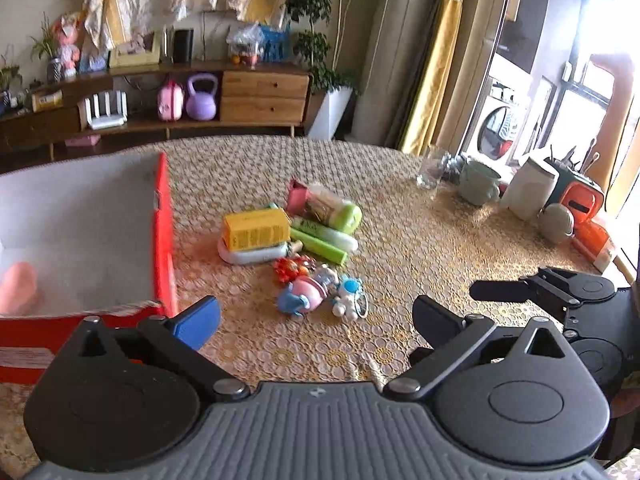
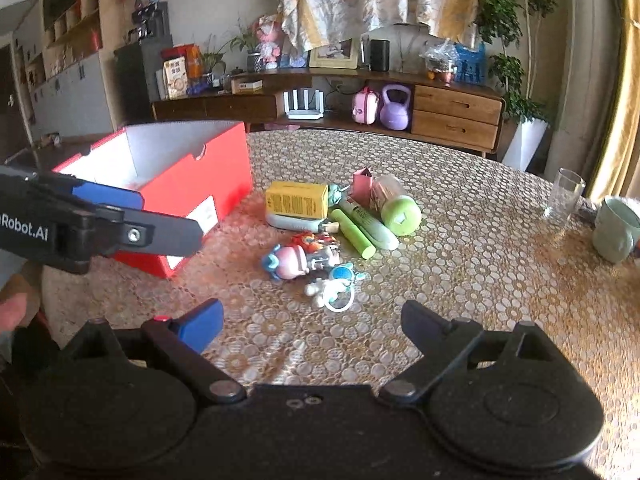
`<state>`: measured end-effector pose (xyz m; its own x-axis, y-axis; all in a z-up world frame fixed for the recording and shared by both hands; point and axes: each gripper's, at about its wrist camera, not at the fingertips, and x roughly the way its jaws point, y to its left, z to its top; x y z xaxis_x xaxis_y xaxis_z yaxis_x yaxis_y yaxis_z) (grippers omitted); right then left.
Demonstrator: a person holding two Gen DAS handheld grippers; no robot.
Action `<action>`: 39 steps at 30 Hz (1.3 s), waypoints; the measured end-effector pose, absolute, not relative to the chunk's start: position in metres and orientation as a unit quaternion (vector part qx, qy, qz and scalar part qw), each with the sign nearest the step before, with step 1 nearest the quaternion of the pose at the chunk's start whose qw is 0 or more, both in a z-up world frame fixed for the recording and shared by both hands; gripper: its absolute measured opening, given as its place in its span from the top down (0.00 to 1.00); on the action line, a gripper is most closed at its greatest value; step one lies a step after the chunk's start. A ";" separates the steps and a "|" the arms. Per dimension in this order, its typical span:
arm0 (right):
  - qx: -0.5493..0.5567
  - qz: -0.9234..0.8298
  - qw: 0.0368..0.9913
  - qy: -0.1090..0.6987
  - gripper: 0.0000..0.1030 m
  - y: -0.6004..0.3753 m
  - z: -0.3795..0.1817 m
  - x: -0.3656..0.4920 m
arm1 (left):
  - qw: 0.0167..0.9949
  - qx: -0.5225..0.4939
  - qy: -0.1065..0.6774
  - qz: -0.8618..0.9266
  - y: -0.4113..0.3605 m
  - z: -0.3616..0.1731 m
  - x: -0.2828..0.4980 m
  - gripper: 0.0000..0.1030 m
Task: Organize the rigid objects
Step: 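Withdraw both tools from the box back toward the table items, then grasp the pink toy figure with the left tool while the right tool grasps the white-blue keyring figure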
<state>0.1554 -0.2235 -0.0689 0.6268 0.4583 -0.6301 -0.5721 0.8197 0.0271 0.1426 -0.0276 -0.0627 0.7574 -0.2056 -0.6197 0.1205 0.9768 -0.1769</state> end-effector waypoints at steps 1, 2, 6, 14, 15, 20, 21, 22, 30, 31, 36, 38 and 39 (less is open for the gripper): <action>-0.092 0.289 0.896 0.324 0.08 -0.222 -0.072 0.159 | 0.933 -0.065 0.343 -0.089 -0.029 -0.066 0.147 0.00; -0.095 0.290 0.895 0.326 0.08 -0.221 -0.075 0.162 | 0.931 -0.066 0.347 -0.088 -0.031 -0.069 0.151 0.00; -0.111 0.298 0.890 0.328 0.08 -0.219 -0.086 0.175 | 0.929 -0.059 0.356 -0.078 -0.037 -0.082 0.164 0.00; -0.127 0.309 0.881 0.335 0.11 -0.217 -0.109 0.201 | 0.931 -0.028 0.362 -0.048 -0.051 -0.100 0.194 0.00; -0.131 0.311 0.880 0.335 0.12 -0.216 -0.111 0.204 | 0.933 -0.025 0.356 -0.048 -0.053 -0.101 0.196 0.00; -0.136 0.322 0.875 0.336 0.14 -0.213 -0.120 0.213 | 0.936 -0.009 0.348 -0.058 -0.065 -0.107 0.208 0.00; -0.136 0.325 0.874 0.335 0.14 -0.213 -0.121 0.214 | 0.936 -0.018 0.345 -0.068 -0.066 -0.106 0.208 0.00; -0.135 0.328 0.873 0.334 0.14 -0.213 -0.122 0.215 | 0.937 -0.025 0.341 -0.073 -0.068 -0.107 0.209 0.00; -0.145 0.351 0.864 0.330 0.15 -0.207 -0.130 0.227 | 0.929 -0.050 0.363 -0.050 -0.063 -0.127 0.231 0.00; -0.148 0.353 0.864 0.327 0.16 -0.205 -0.130 0.229 | 0.928 -0.054 0.365 -0.047 -0.062 -0.129 0.233 0.01; -0.163 0.366 0.859 0.320 0.17 -0.196 -0.134 0.236 | 0.923 -0.062 0.377 -0.040 -0.055 -0.140 0.241 0.01; -0.161 0.371 0.857 0.319 0.17 -0.195 -0.135 0.239 | 0.923 -0.061 0.378 -0.044 -0.056 -0.143 0.243 0.06; -0.158 0.373 0.857 0.320 0.17 -0.194 -0.135 0.241 | 0.923 -0.060 0.378 -0.045 -0.056 -0.144 0.244 0.08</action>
<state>0.2409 -0.1943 -0.1351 0.5175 0.5376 -0.6657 -0.7395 0.6723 -0.0319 0.2441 -0.0559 -0.1436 0.7096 -0.1293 -0.6927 0.0383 0.9886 -0.1453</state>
